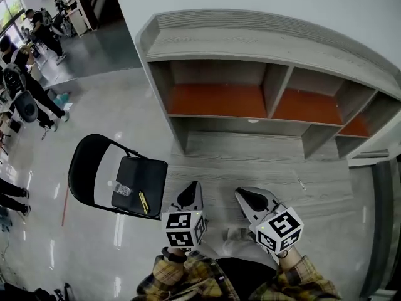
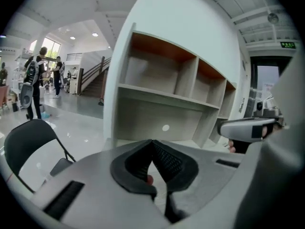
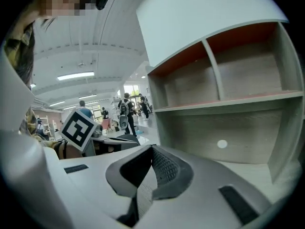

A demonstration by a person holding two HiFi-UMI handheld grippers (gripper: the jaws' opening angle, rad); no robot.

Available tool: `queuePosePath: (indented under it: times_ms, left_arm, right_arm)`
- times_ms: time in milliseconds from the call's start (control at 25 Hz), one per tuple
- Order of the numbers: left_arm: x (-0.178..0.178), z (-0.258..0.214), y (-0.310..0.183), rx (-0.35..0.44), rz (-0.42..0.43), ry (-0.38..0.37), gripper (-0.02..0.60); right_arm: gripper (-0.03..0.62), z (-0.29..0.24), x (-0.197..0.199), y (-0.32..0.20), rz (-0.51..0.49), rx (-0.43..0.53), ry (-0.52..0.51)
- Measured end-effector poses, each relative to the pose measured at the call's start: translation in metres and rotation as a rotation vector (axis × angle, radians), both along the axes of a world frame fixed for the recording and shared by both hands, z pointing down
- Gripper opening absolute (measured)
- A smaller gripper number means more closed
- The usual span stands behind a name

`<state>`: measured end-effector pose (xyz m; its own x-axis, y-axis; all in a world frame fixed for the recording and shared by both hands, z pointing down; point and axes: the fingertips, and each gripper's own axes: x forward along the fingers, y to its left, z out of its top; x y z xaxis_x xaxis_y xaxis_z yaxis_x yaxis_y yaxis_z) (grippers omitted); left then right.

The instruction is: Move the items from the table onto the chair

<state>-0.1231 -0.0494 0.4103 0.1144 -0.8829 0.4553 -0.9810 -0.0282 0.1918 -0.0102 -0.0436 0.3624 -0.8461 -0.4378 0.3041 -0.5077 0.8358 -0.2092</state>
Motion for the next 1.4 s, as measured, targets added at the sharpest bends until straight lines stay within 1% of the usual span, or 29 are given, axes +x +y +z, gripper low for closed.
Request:
queuePosePath:
  times_ms: [120, 240, 360, 480, 640, 760, 880, 1240, 1400]
  left_arm:
    - [0.068, -0.012, -0.008, 0.024, 0.092, 0.007, 0.005]
    - [0.121, -0.020, -0.013, 0.039, 0.173, 0.002, 0.005]
    - [0.153, -0.029, -0.017, 0.065, 0.221, 0.000, 0.005]
    - [0.172, -0.035, -0.017, 0.073, 0.274, -0.006, 0.005]
    - [0.184, -0.045, -0.017, 0.087, 0.326, -0.003, 0.003]
    - [0.188, -0.050, -0.017, 0.095, 0.363, -0.013, 0.003]
    - [0.189, -0.051, -0.020, 0.097, 0.389, -0.006, 0.003]
    - [0.187, -0.053, -0.027, 0.097, 0.443, 0.001, 0.002]
    - [0.186, -0.057, -0.030, 0.116, 0.448, -0.006, 0.002]
  right_arm:
    - [0.017, 0.000, 0.057, -0.007, 0.062, -0.001, -0.005]
    - [0.018, 0.001, 0.104, -0.013, 0.126, -0.008, -0.016]
    - [0.017, 0.003, 0.138, -0.014, 0.186, -0.017, -0.025]
    - [0.017, 0.005, 0.162, -0.012, 0.248, -0.034, -0.036]
    - [0.017, 0.003, 0.178, -0.012, 0.313, -0.039, -0.049]
    - [0.017, 0.001, 0.180, -0.014, 0.345, -0.036, -0.056]
    - [0.017, -0.003, 0.178, -0.016, 0.367, -0.028, -0.060]
    - [0.017, -0.006, 0.166, -0.016, 0.385, -0.019, -0.048]
    - [0.017, -0.008, 0.162, -0.019, 0.388, -0.009, -0.044]
